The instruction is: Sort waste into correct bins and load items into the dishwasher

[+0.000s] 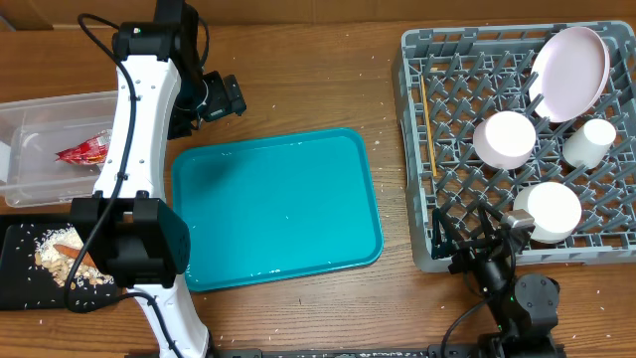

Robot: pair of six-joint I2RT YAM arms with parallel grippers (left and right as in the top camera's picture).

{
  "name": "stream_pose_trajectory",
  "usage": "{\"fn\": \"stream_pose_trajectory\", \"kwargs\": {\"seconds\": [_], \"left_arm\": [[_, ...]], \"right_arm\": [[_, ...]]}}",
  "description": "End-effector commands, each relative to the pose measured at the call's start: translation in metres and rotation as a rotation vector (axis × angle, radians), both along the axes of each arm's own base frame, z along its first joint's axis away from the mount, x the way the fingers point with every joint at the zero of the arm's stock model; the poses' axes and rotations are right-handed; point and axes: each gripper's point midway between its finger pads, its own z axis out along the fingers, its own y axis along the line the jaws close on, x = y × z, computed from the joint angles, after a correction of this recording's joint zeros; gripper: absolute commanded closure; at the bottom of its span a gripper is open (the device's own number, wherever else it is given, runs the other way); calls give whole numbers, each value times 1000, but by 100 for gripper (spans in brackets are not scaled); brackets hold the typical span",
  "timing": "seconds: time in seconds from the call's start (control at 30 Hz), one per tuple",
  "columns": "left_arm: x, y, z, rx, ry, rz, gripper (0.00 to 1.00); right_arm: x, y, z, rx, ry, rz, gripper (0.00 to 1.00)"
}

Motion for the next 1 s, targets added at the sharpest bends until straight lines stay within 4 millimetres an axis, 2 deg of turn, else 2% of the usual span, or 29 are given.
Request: {"fn": "stream_pose_trajectory", "kwargs": {"seconds": [0.0, 0.1, 0.3, 0.5, 0.63, 0.97], "left_arm": [[-1, -4, 3, -10, -6, 5, 0], [-1, -4, 3, -10, -6, 5, 0], [-1, -4, 3, -10, -6, 5, 0], [-1, -4, 3, -10, -6, 5, 0], [-1, -4, 3, -10, -6, 5, 1], [-1, -4, 3, -10, -6, 5, 0]], "right_arm": [[1, -3, 6, -11, -62, -12, 0], [-1, -4, 13, -8, -104, -13, 0], [1, -11, 14, -8, -111, -45, 0], [6, -45, 13, -18, -115, -200, 0], [6, -57, 13, -21, -115, -248, 0], [6, -60, 13, -21, -115, -262, 0]]}}
